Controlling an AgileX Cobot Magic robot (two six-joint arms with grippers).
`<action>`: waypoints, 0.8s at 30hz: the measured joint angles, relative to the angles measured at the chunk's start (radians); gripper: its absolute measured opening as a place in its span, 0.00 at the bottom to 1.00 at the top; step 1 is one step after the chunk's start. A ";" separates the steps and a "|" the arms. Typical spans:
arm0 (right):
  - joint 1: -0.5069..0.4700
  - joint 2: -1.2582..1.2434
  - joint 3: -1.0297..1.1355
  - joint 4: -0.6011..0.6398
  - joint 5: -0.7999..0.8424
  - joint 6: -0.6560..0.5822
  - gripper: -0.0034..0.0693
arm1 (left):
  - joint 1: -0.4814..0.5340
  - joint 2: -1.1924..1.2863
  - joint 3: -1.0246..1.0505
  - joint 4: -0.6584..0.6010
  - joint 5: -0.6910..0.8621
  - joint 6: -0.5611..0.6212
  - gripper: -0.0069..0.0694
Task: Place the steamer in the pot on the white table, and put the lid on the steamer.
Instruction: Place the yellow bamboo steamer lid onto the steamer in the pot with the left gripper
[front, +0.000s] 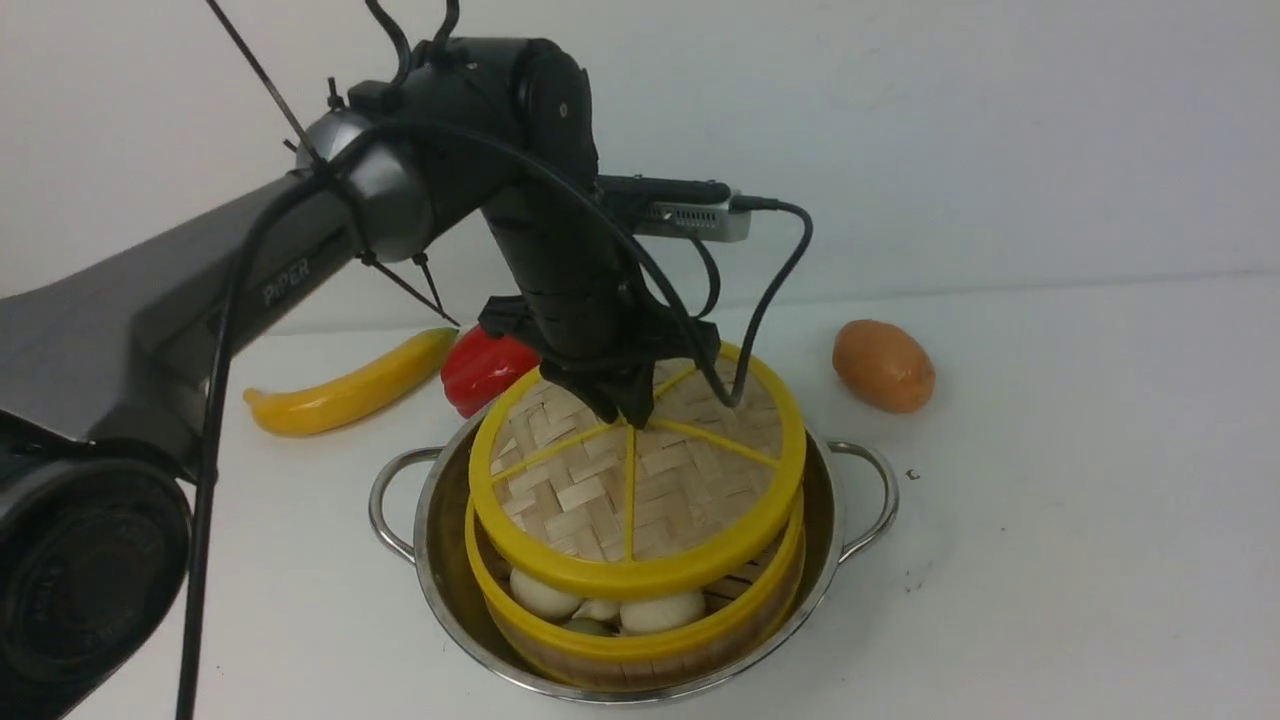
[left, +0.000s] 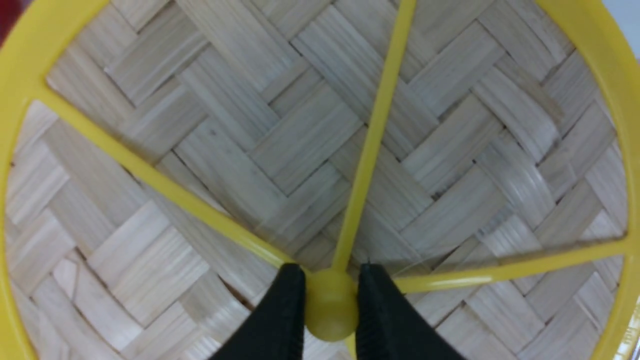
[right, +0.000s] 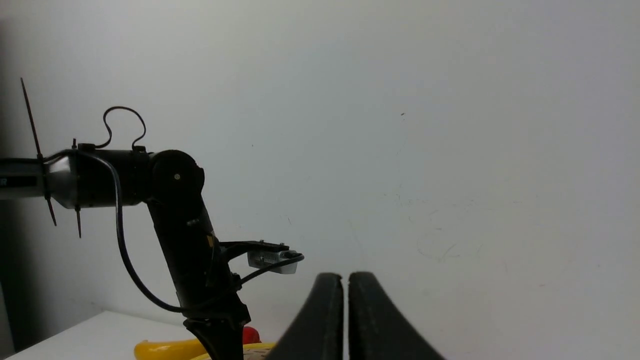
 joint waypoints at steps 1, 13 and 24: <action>0.000 0.000 0.000 0.000 0.000 0.000 0.03 | -0.007 0.000 0.000 0.000 0.000 0.000 0.18; 0.000 0.000 0.000 0.030 0.000 0.001 0.04 | -0.045 -0.067 0.039 0.012 0.001 0.000 0.18; 0.000 0.000 0.000 0.048 0.000 0.003 0.04 | -0.045 -0.065 0.057 0.060 0.003 -0.018 0.18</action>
